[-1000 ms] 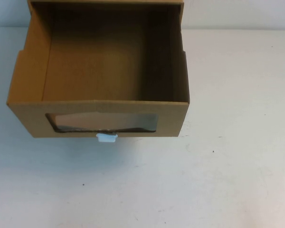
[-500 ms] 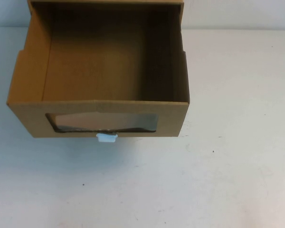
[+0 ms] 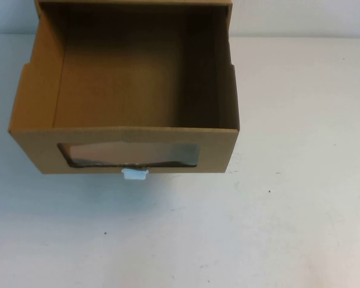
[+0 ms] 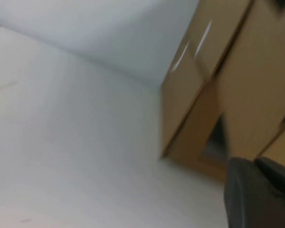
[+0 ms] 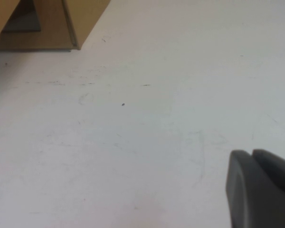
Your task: Close the shoe box
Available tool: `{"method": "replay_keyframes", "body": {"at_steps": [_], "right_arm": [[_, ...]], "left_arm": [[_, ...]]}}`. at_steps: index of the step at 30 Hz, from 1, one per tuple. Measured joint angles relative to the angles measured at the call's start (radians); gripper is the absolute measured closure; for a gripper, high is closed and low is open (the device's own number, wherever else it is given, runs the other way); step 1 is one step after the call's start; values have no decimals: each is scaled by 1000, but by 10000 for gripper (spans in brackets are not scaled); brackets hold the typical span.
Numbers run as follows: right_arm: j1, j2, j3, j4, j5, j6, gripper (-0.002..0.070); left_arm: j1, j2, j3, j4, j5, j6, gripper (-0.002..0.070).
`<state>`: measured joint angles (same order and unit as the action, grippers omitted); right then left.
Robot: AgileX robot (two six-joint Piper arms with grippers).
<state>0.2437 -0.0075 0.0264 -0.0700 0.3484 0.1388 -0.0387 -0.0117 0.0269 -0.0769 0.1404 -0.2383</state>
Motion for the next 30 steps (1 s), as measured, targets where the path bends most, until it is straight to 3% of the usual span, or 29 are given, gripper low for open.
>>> {"method": "replay_keyframes", "body": {"at_steps": [5,17,23,30], "right_arm": [[0,0,0,0,0,0,689],[0,0,0,0,0,0,689],[0,0,0,0,0,0,689],[0,0,0,0,0,0,689]], "left_arm": [[0,0,0,-141,-140,-152,680],[0,0,0,-174,-177,-212,680],[-46,103,-186,-101,11,-173,680],[-195,549,-694,-52,352,122,680]]}}
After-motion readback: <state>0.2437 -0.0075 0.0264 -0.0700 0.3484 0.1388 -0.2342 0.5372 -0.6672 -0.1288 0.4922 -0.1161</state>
